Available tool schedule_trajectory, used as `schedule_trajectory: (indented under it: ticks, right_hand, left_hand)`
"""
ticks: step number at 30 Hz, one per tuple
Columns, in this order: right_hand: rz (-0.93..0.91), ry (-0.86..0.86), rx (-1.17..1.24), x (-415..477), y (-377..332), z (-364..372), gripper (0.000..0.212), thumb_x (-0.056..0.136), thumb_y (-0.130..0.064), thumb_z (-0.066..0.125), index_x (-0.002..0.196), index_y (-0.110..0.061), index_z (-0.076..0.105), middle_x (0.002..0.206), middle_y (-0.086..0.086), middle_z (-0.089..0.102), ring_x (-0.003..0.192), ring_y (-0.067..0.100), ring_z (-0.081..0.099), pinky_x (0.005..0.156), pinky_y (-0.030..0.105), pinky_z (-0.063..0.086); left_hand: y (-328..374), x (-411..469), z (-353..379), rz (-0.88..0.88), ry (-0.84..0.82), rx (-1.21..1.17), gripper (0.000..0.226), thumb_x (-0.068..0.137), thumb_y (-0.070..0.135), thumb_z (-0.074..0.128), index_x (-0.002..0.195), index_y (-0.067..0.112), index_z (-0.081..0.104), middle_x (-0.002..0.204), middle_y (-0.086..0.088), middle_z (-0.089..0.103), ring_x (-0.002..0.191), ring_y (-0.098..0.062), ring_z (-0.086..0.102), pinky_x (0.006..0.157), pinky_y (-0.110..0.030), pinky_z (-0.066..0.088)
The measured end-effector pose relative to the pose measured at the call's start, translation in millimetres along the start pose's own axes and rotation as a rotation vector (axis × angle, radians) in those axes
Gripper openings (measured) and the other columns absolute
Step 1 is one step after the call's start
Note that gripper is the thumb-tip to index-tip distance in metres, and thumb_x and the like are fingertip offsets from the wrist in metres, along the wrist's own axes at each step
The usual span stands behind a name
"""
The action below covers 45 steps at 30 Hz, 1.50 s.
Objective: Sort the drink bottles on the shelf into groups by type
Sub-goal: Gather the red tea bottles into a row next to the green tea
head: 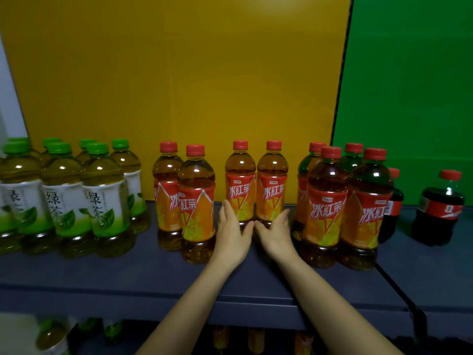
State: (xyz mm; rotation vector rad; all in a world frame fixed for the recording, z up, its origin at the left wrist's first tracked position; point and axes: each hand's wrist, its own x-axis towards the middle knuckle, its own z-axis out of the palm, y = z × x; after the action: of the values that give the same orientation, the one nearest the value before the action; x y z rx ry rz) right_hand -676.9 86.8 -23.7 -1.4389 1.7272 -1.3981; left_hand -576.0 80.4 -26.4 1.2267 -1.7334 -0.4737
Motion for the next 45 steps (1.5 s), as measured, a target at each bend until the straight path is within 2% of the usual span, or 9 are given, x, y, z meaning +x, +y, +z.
schedule_trajectory:
  ticks: [2, 5, 8, 12, 15, 22, 30, 39, 45]
  right_hand:
    - [0.002, -0.070, 0.021, -12, -2, -4, 0.086, 0.089, -0.020, 0.056, 0.145, -0.002, -0.007, 0.156, 0.016, 0.008, 0.144, 0.028, 0.010, 0.117, 0.045, 0.016]
    - [-0.085, -0.098, 0.056, -40, -3, -5, 0.083, 0.092, -0.017, 0.052, 0.146, -0.008, -0.010, 0.157, 0.006, -0.001, 0.145, 0.020, 0.002, 0.119, 0.037, 0.007]
    - [-0.212, -0.137, 0.132, -70, -18, 4, 0.079, 0.091, -0.022, 0.054, 0.148, -0.019, 0.000, 0.153, -0.009, 0.012, 0.141, 0.009, 0.014, 0.112, 0.022, 0.013]
    - [-0.304, -0.218, 0.086, -76, -42, 36, 0.087, 0.085, -0.034, 0.062, 0.147, -0.022, 0.002, 0.149, -0.011, 0.018, 0.138, 0.006, 0.017, 0.115, 0.030, 0.020]
    - [-0.325, -0.169, -0.005, -72, -56, 63, 0.098, 0.079, -0.039, 0.068, 0.147, -0.017, 0.001, 0.150, 0.000, 0.019, 0.140, 0.016, 0.020, 0.113, 0.034, 0.025]
    - [-0.323, 0.118, -0.212, -64, -66, 89, 0.101, 0.072, -0.046, 0.071, 0.143, -0.013, 0.007, 0.142, 0.004, 0.027, 0.134, 0.020, 0.026, 0.100, 0.033, 0.037]
    - [-0.339, 0.020, -0.111, -67, -47, 52, 0.081, 0.075, -0.033, 0.072, 0.131, -0.019, 0.016, 0.122, -0.002, 0.049, 0.112, 0.016, 0.053, 0.088, 0.028, 0.045]
    - [-0.329, 0.096, -0.115, -69, -13, -25, 0.084, 0.076, -0.026, 0.073, 0.139, -0.014, 0.019, 0.137, 0.004, 0.039, 0.118, 0.008, 0.039, 0.094, 0.021, 0.033]
    - [-0.328, 0.129, -0.113, -68, -2, -37, 0.083, 0.079, -0.027, 0.069, 0.142, -0.015, 0.016, 0.138, 0.001, 0.039, 0.122, 0.005, 0.037, 0.099, 0.021, 0.032]
  left_hand:
    - [3, -24, -14, 0.099, -0.024, -0.014, 0.069, 0.089, 0.026, 0.056, 0.145, 0.012, 0.020, 0.148, 0.003, 0.027, 0.137, -0.013, 0.026, 0.114, -0.029, 0.024]
    - [5, -62, -53, 0.286, 0.080, 0.052, 0.031, 0.087, 0.026, 0.060, 0.118, 0.020, 0.057, 0.114, 0.015, 0.054, 0.111, -0.003, 0.052, 0.090, -0.005, 0.036]
    - [-4, -74, -97, 0.335, 0.303, 0.122, 0.017, 0.082, 0.030, 0.056, 0.094, 0.020, 0.063, 0.093, 0.009, 0.062, 0.089, -0.007, 0.058, 0.077, -0.018, 0.044]
    - [-33, -53, -133, 0.193, 0.442, 0.063, 0.025, 0.084, 0.016, 0.064, 0.106, 0.008, 0.055, 0.103, -0.003, 0.054, 0.093, -0.017, 0.055, 0.082, -0.028, 0.045]
    - [-56, -28, -141, 0.025, 0.335, 0.017, 0.050, 0.079, 0.012, 0.070, 0.122, 0.004, 0.046, 0.118, -0.010, 0.051, 0.103, -0.019, 0.051, 0.088, -0.032, 0.044]
    - [-82, 3, -121, -0.027, 0.052, -0.028, 0.082, 0.071, 0.008, 0.074, 0.137, 0.007, 0.024, 0.132, -0.012, 0.048, 0.121, -0.025, 0.049, 0.099, -0.037, 0.042]
    - [-71, 3, -125, -0.090, 0.079, -0.238, 0.081, 0.060, 0.018, 0.084, 0.128, 0.011, 0.041, 0.119, -0.009, 0.058, 0.104, -0.021, 0.058, 0.089, -0.035, 0.049]
    - [-50, -17, -115, -0.037, -0.151, -0.446, 0.067, 0.059, 0.008, 0.083, 0.114, 0.025, 0.050, 0.107, 0.006, 0.062, 0.097, -0.004, 0.060, 0.068, -0.012, 0.050]
    - [-32, -19, -85, 0.013, -0.199, -0.467, 0.065, 0.057, 0.014, 0.087, 0.109, 0.026, 0.050, 0.107, 0.001, 0.063, 0.098, -0.011, 0.063, 0.076, -0.017, 0.054]
